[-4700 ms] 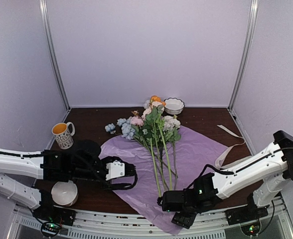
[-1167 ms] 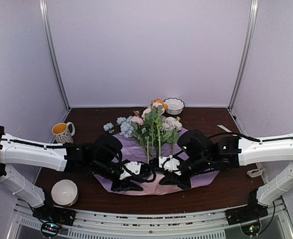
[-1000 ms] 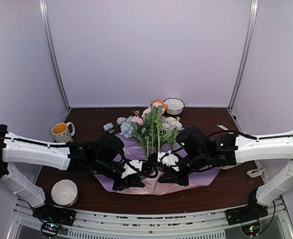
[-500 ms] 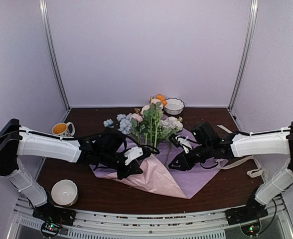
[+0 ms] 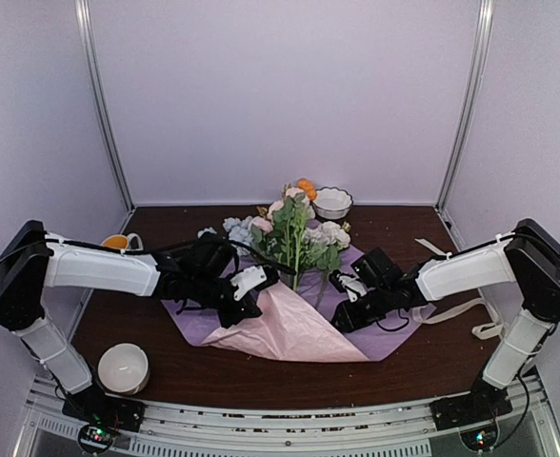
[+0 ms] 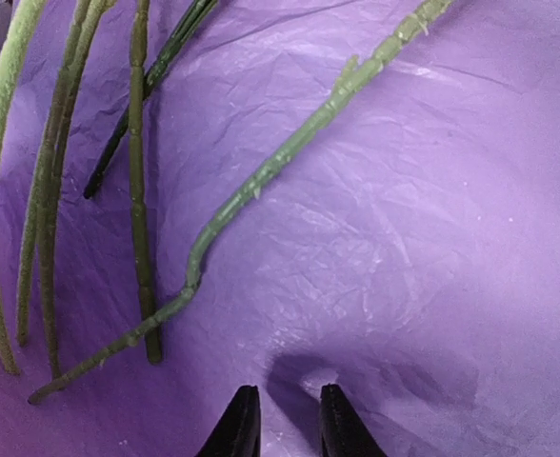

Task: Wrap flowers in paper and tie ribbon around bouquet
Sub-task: Fold the bottom corner of the flattened wrapping paper at the center of the board.

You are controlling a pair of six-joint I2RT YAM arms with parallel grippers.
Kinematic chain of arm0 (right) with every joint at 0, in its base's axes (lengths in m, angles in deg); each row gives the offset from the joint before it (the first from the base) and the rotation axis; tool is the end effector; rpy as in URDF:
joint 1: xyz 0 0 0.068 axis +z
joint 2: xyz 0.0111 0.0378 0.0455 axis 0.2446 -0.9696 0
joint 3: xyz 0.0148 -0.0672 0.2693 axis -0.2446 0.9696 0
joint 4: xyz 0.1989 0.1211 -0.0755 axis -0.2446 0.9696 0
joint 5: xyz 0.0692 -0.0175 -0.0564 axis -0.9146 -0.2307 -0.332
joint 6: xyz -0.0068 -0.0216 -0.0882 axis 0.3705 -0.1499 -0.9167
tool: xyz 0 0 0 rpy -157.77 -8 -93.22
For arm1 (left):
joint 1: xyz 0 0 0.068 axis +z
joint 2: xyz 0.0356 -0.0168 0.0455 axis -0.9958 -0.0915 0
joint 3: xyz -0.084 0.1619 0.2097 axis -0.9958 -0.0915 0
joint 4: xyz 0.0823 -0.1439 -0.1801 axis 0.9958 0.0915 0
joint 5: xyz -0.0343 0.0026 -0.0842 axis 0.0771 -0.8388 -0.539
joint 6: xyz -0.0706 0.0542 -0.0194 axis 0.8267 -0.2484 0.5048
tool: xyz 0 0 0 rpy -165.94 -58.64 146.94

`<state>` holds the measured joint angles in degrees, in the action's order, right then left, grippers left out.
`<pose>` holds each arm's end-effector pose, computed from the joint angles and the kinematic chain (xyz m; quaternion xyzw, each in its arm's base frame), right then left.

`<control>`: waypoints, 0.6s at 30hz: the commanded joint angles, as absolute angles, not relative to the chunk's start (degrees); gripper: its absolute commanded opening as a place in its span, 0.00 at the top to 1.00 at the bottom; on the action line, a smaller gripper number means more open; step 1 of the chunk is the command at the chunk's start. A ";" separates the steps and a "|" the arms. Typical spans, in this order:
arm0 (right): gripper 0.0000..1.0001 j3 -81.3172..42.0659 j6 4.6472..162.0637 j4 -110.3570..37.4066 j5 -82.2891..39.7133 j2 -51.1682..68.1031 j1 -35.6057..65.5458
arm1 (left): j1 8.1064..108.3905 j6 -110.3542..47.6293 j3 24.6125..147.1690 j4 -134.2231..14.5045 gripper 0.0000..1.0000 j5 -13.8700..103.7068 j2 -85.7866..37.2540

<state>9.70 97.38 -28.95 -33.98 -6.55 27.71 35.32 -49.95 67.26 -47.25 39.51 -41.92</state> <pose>0.2202 0.2354 0.1190 -0.2206 0.9212 0.2864 0.1441 0.2106 -0.2757 0.1667 0.4770 0.8030 -0.2271 0.2759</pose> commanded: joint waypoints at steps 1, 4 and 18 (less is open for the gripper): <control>0.77 11.06 97.38 -22.84 -28.07 -5.70 27.42 | 37.75 -51.28 71.20 -46.50 1.00 42.06 -47.35; 0.75 10.37 94.44 -21.93 -31.50 -3.42 27.50 | 37.81 -52.01 71.62 -46.72 1.00 40.35 -49.85; 0.52 11.75 93.28 -34.05 -48.69 6.36 27.67 | 37.80 -54.19 74.27 -45.76 1.00 37.46 -50.97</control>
<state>10.69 92.03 -29.19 -45.07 9.04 27.60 37.57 -52.50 72.44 -45.68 39.31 -51.40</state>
